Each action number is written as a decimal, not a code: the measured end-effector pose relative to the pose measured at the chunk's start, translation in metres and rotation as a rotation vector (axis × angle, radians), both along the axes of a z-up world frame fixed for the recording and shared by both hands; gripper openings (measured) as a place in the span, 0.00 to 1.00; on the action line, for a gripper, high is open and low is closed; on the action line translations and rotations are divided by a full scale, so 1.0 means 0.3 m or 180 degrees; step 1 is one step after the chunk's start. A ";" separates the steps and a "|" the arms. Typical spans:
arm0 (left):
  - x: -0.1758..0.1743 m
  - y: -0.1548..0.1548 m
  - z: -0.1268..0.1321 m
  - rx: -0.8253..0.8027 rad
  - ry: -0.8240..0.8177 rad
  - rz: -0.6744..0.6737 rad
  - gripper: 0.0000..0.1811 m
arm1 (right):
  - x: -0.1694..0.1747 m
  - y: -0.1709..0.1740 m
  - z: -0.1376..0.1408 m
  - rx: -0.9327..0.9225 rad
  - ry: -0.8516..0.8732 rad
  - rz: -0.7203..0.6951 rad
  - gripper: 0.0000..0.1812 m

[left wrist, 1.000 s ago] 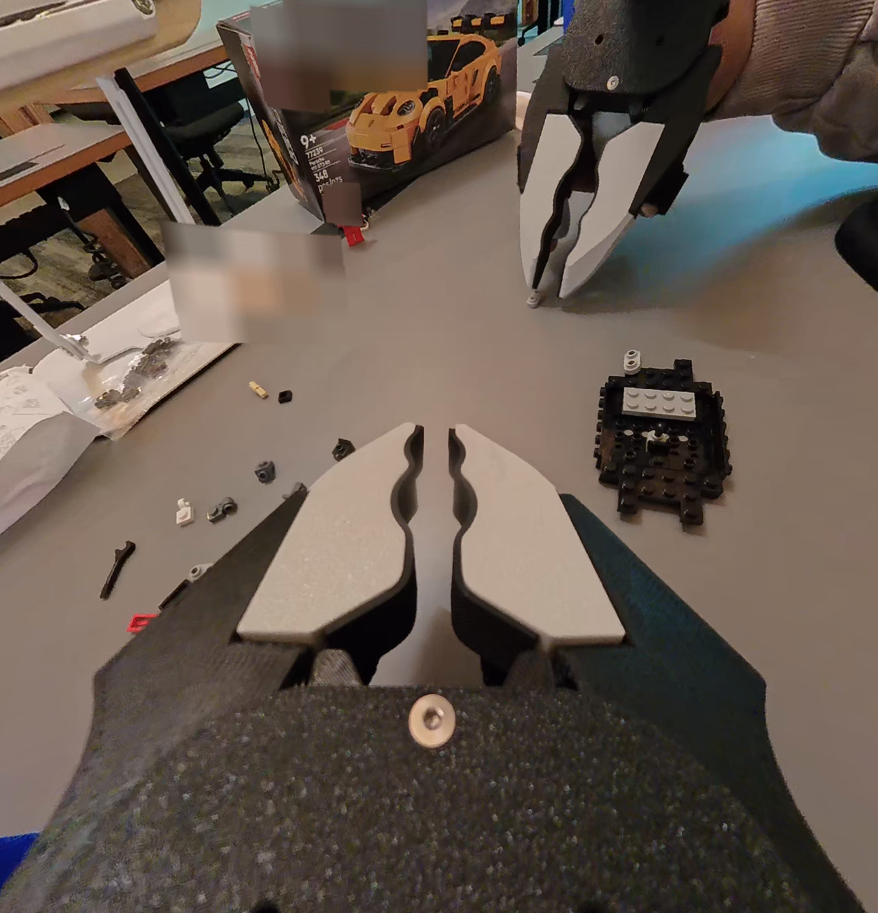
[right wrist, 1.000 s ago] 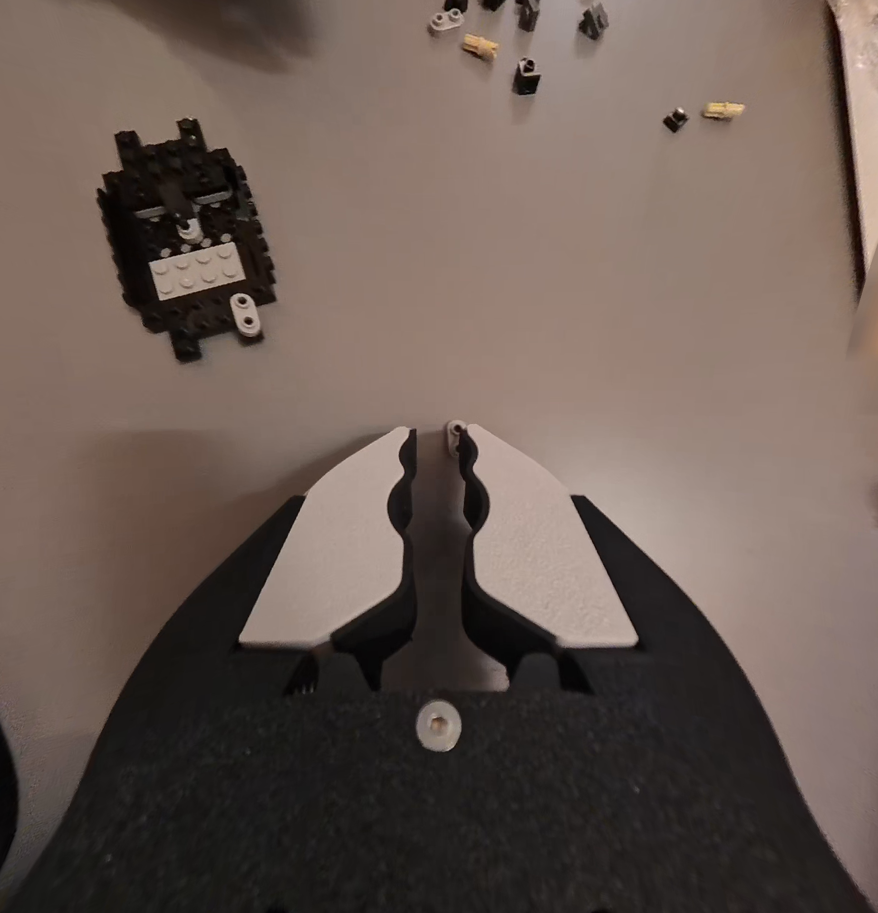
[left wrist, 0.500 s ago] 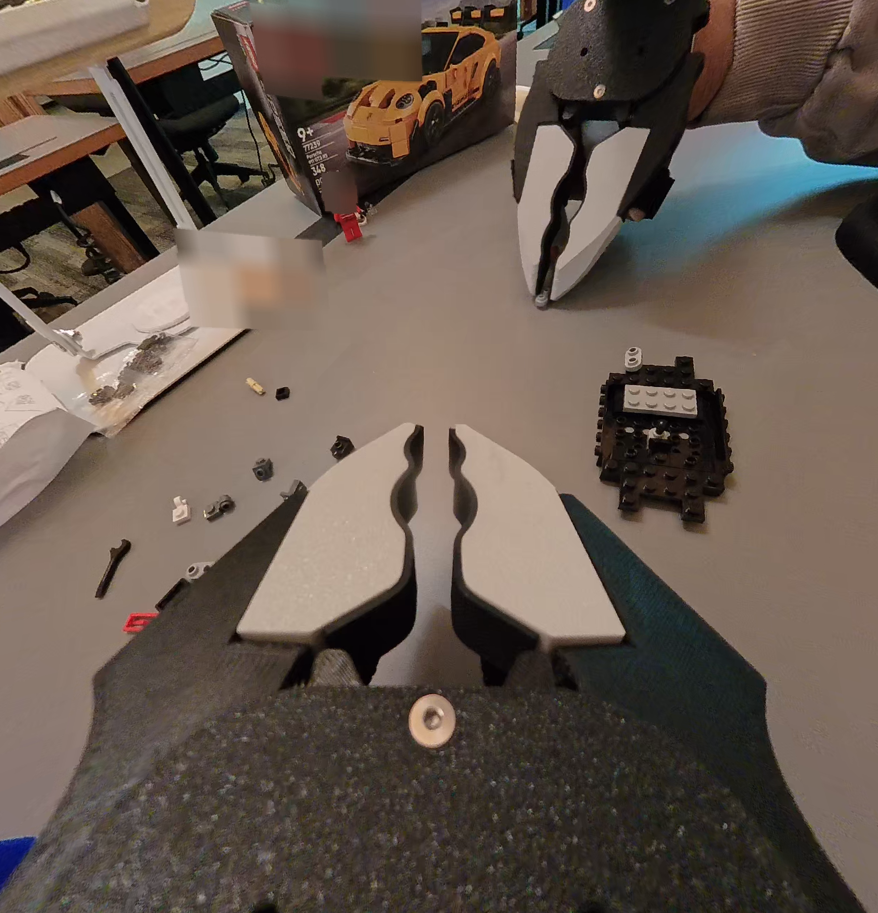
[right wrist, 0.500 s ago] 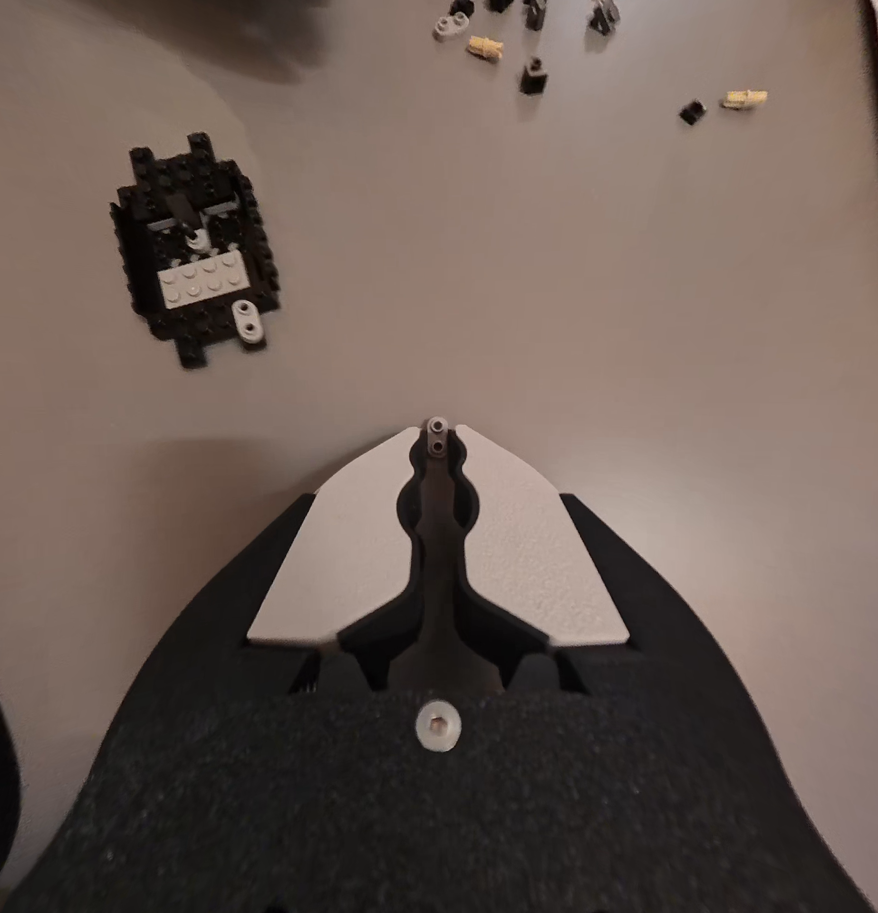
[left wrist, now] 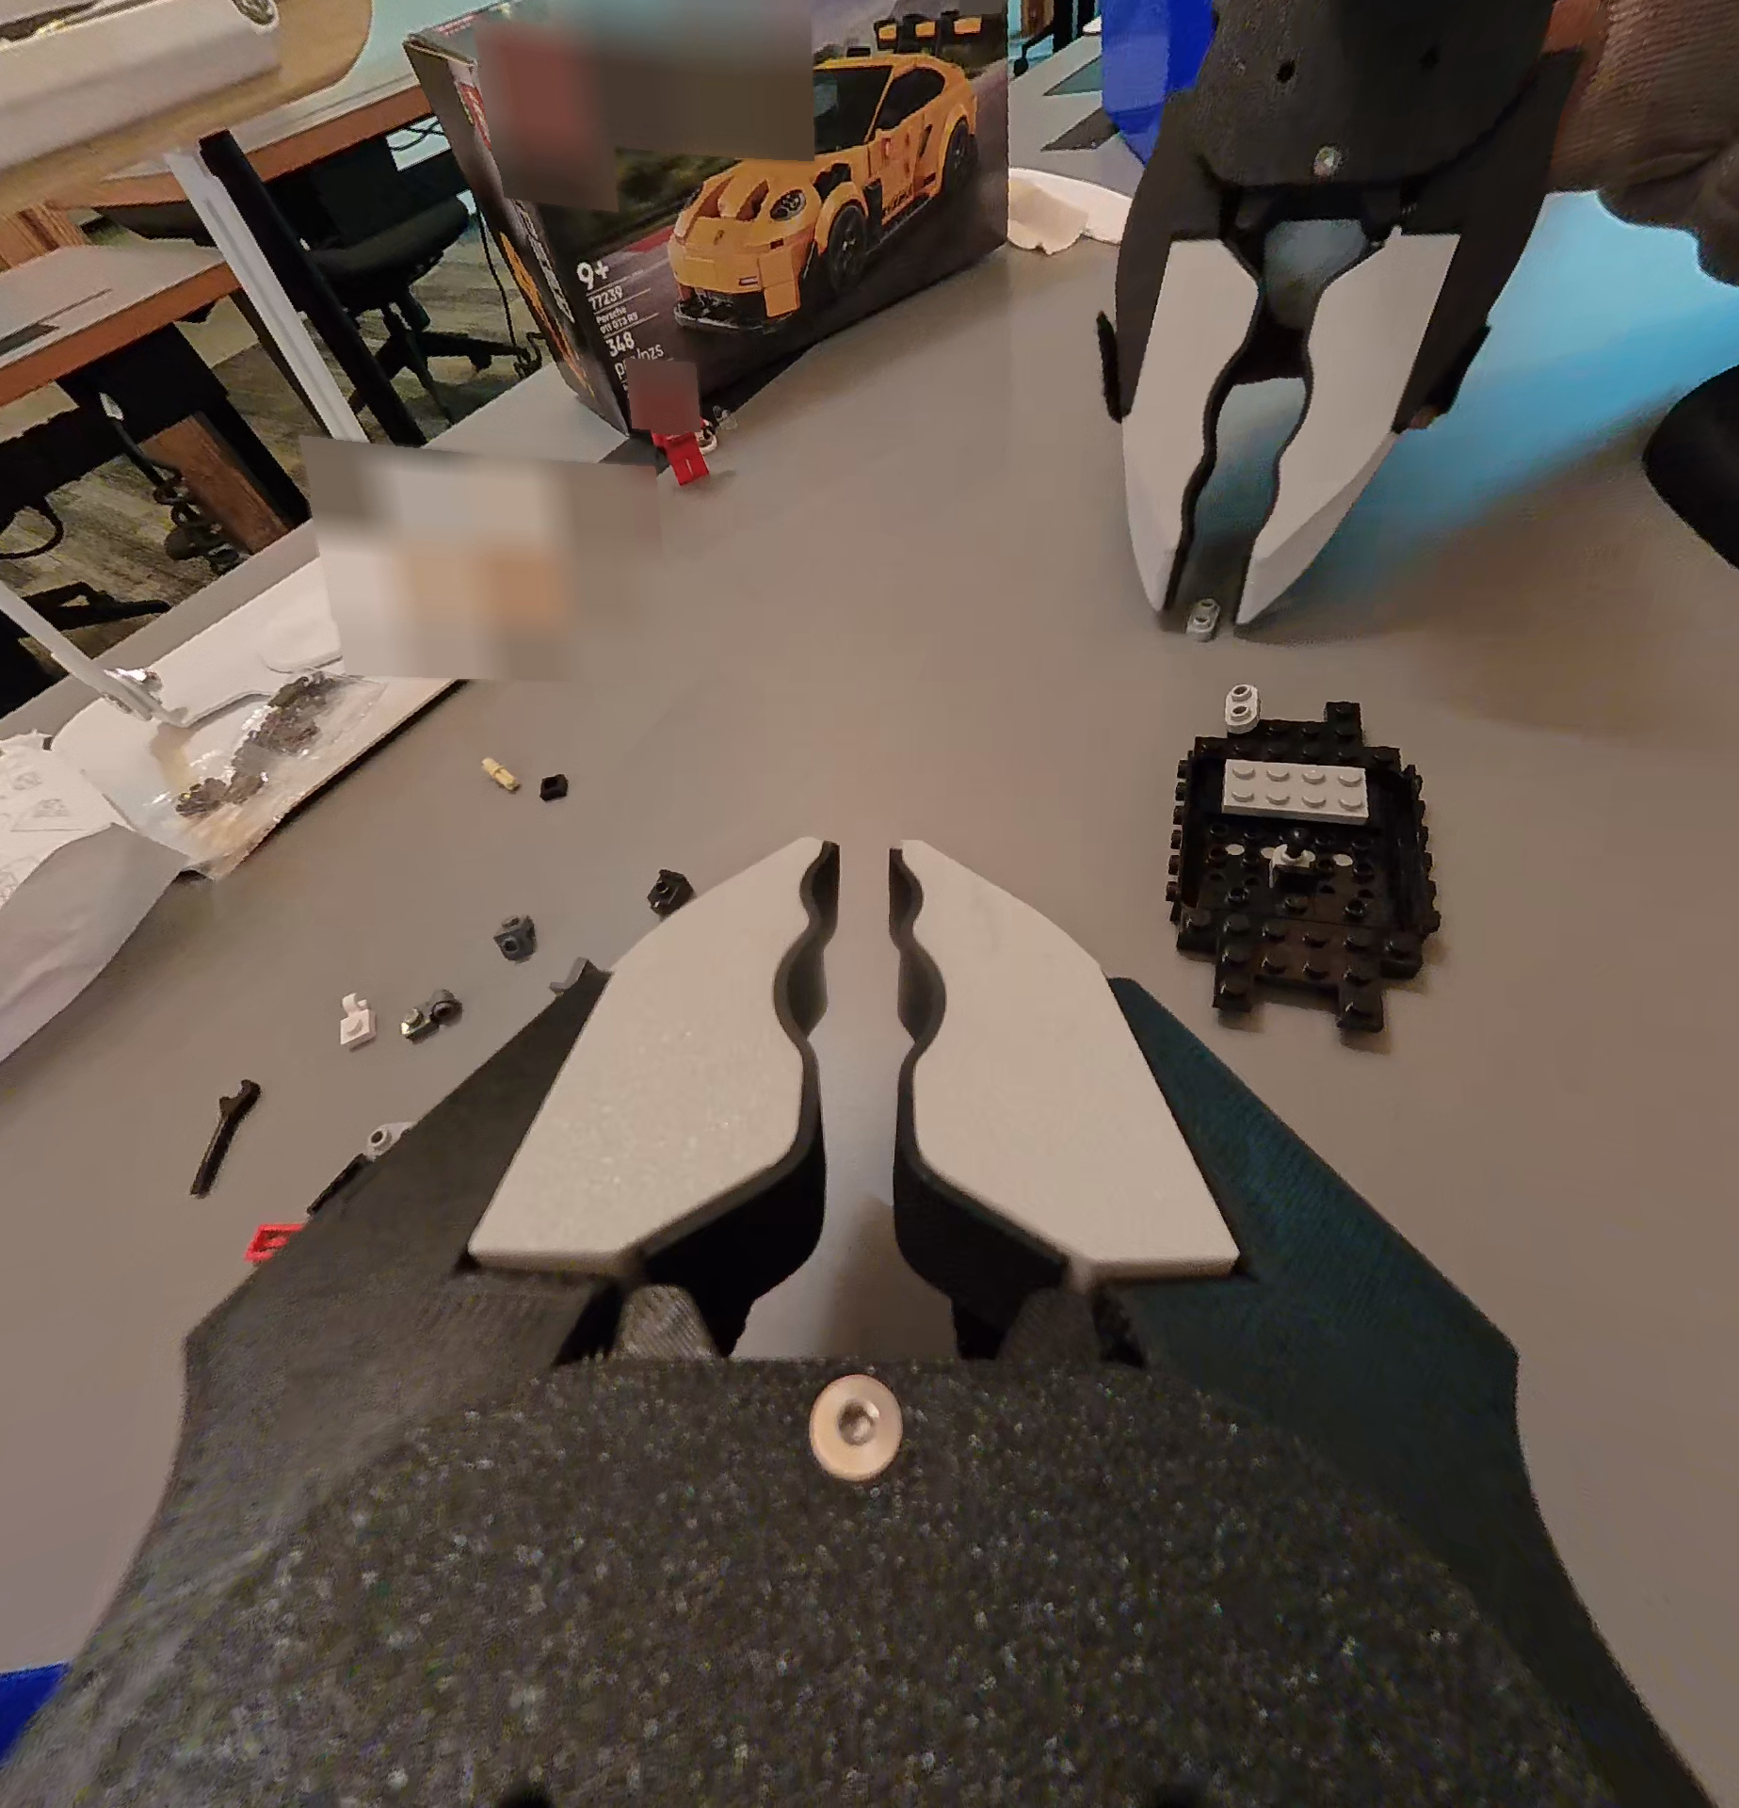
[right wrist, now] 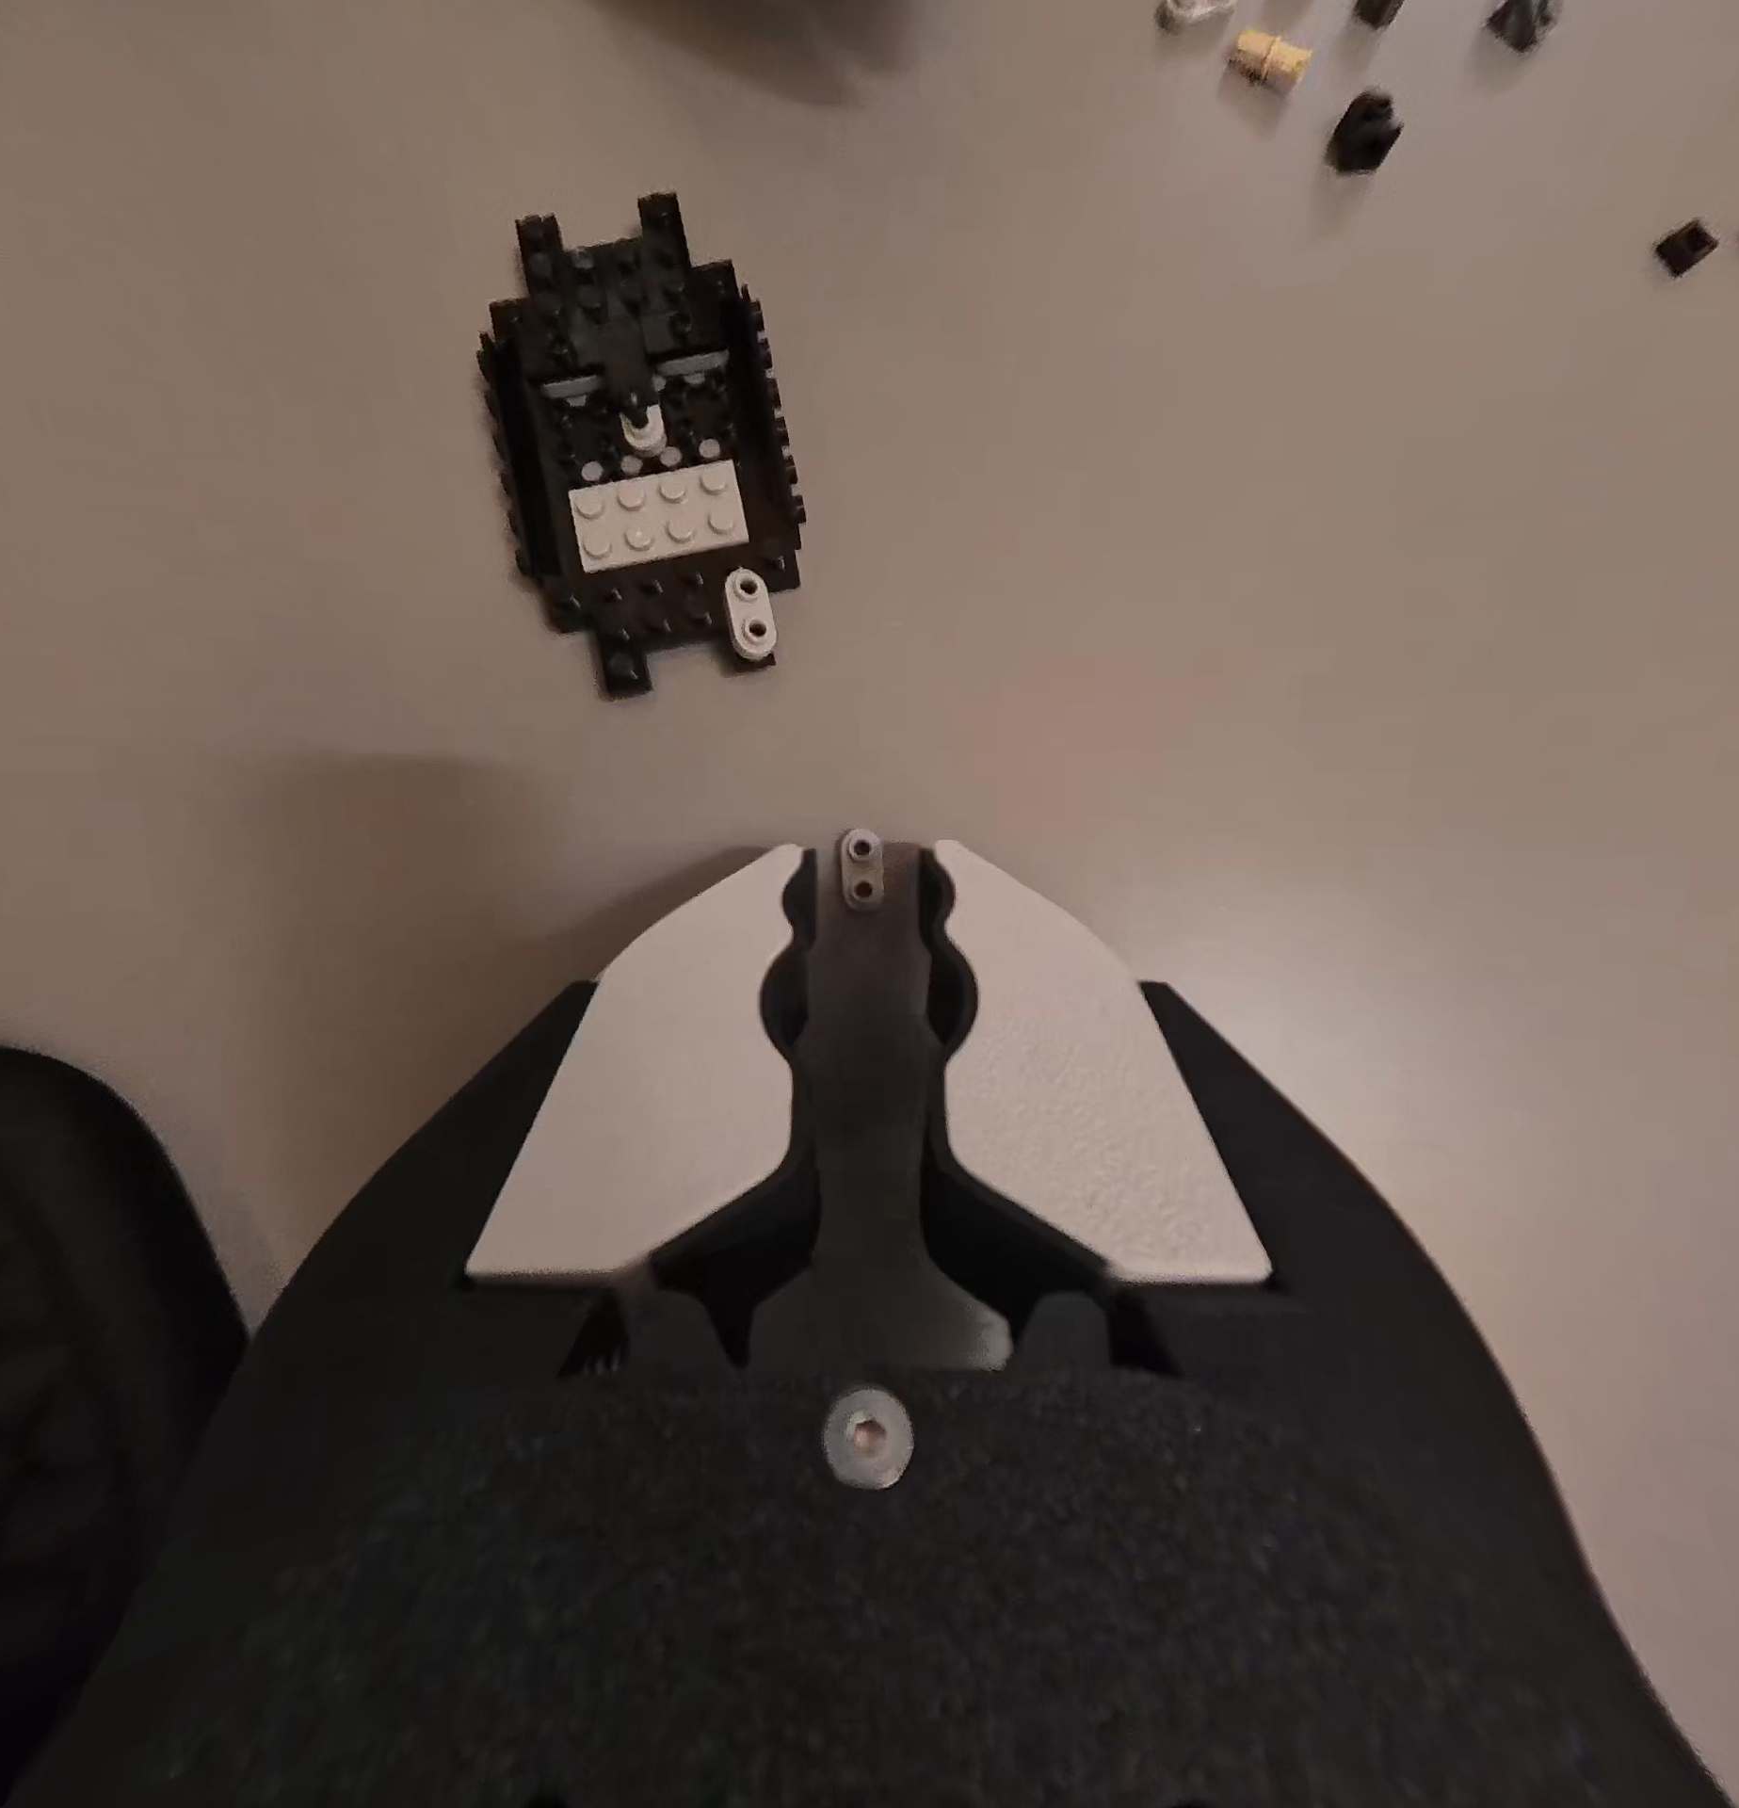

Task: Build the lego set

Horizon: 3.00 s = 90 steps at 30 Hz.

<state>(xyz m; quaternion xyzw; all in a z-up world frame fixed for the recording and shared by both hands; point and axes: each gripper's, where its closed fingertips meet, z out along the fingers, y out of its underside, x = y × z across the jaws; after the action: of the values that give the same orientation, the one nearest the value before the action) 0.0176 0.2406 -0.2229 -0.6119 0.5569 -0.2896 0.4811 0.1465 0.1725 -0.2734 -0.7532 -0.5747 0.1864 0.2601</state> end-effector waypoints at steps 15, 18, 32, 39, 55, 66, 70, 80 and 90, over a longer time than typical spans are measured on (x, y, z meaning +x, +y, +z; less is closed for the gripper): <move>0.003 -0.010 0.000 0.0017 0.0017 -0.0038 0.05 | -0.164 -0.075 0.006 -0.0012 0.0201 0.0213 0.27; 0.004 -0.010 0.000 0.0013 0.0019 -0.0039 0.05 | -0.172 -0.076 0.004 -0.0045 0.0236 0.0255 0.26; 0.005 -0.013 -0.008 -0.0009 0.0039 -0.0055 0.05 | -0.174 -0.075 -0.010 -0.0093 0.0005 0.0421 0.20; 0.005 -0.016 -0.009 -0.0021 0.0046 -0.0070 0.05 | -0.178 -0.083 -0.010 -0.0137 -0.0028 0.0522 0.19; 0.027 -0.114 -0.036 -0.0595 0.0171 -0.0462 0.08 | -0.187 -0.096 0.017 -0.0160 0.0228 0.0511 0.18; 0.028 -0.217 -0.065 -0.1391 0.0335 -0.0902 0.13 | -0.182 -0.097 0.044 -0.0083 0.0522 0.0456 0.18; 0.031 -0.238 -0.072 -0.1487 0.0379 -0.0973 0.14 | -0.187 -0.099 0.063 -0.0015 0.0686 0.0448 0.18; 0.038 -0.247 -0.043 -0.1850 0.0185 -0.1025 0.17 | -0.175 -0.095 0.128 0.0110 0.1018 0.0434 0.18; 0.081 -0.357 0.053 -0.3582 -0.0319 -0.1391 0.21 | -0.195 -0.151 0.227 0.0289 0.1140 0.0614 0.18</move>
<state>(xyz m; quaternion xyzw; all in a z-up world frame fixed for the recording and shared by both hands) 0.0418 0.1335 -0.2070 -0.6295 0.4077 -0.6603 0.0387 0.0880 0.1271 -0.2052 -0.6370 -0.5966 0.3153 0.3727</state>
